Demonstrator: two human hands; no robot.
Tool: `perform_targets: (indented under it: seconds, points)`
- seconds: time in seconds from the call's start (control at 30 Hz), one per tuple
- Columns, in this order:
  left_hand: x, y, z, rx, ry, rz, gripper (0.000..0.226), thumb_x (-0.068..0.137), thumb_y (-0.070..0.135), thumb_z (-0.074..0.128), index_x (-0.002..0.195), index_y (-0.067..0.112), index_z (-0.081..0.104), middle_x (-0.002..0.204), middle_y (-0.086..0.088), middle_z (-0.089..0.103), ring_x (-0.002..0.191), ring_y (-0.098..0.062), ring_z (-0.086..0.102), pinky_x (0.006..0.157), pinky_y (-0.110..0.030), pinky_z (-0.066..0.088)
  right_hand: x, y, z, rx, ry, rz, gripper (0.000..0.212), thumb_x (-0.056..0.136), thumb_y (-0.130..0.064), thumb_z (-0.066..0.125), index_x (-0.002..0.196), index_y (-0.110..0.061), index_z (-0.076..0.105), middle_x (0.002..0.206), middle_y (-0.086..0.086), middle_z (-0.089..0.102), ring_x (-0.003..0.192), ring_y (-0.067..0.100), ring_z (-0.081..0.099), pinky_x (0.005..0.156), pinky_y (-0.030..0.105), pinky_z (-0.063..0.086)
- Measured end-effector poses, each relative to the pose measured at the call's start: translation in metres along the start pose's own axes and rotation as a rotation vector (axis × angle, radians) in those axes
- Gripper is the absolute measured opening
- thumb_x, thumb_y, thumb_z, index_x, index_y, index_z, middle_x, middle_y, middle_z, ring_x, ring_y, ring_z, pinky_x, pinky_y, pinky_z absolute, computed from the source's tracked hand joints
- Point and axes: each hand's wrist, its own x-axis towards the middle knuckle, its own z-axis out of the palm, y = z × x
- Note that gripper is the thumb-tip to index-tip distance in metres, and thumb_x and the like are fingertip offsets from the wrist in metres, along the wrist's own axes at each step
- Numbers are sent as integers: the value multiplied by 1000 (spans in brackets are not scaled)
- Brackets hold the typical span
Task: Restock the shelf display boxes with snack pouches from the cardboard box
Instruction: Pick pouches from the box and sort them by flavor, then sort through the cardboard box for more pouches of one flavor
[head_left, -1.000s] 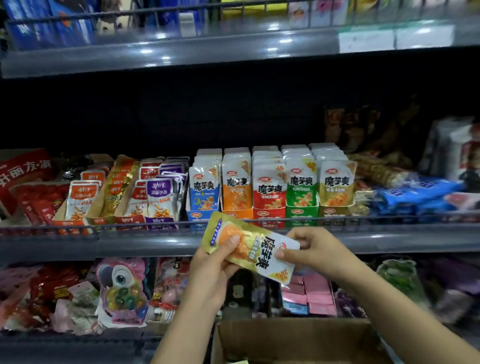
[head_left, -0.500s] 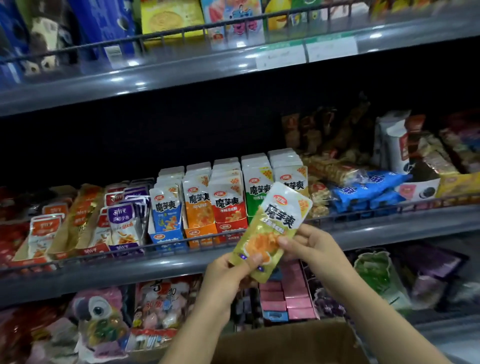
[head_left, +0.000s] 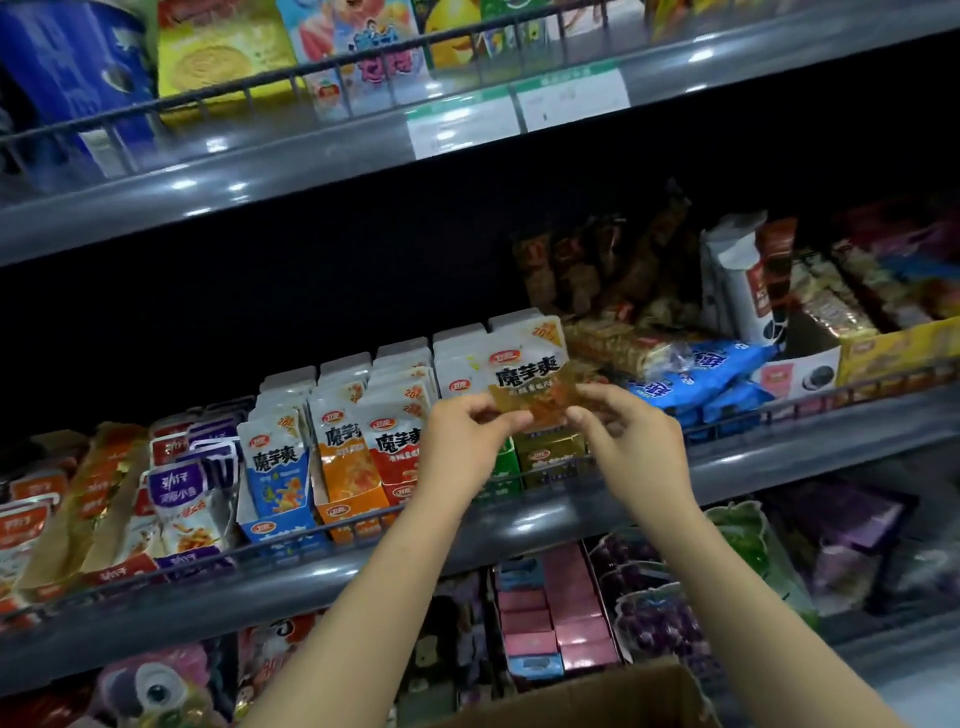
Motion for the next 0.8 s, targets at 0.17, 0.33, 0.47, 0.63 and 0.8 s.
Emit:
perform_targets:
  seconds: [0.17,0.33,0.47,0.63,0.8]
  points:
    - [21,-4,13,46,90,18,14,79,27,75,70,18,68,69,-3,68,61,-22,59,61,-32,49,12,19,11,36,-57,3,35,92,-16,59,127,-15,59,103,-10,58,88,-1,54,73,-5,37]
    - [30,-16,22,265,-3,9,23,79,30,74,66,13,65,59,4,58,52,-9,47,49,-17,36,17,36,19,-103,-46,15,24,90,-16,62,111,-7,70,107,5,69,91,8,56,75,4,32]
    - [30,-20,26,312,-64,-1,27,77,31,77,60,22,57,58,12,52,51,0,44,44,-12,32,19,40,22,-110,23,31,19,86,-16,67,103,-8,70,98,1,55,73,4,50,68,-3,33]
    - [33,-15,24,48,63,-28,23,80,30,74,74,9,68,73,-5,65,68,-18,58,67,-34,50,18,46,31,-154,17,58,13,85,-14,68,96,-6,70,97,-1,45,82,8,46,77,9,36]
    - [37,-19,27,98,97,-5,27,82,28,72,76,1,69,76,-13,67,63,-16,53,61,-29,45,16,48,32,-159,10,68,21,88,-17,65,108,-11,66,104,-3,43,68,8,49,74,9,36]
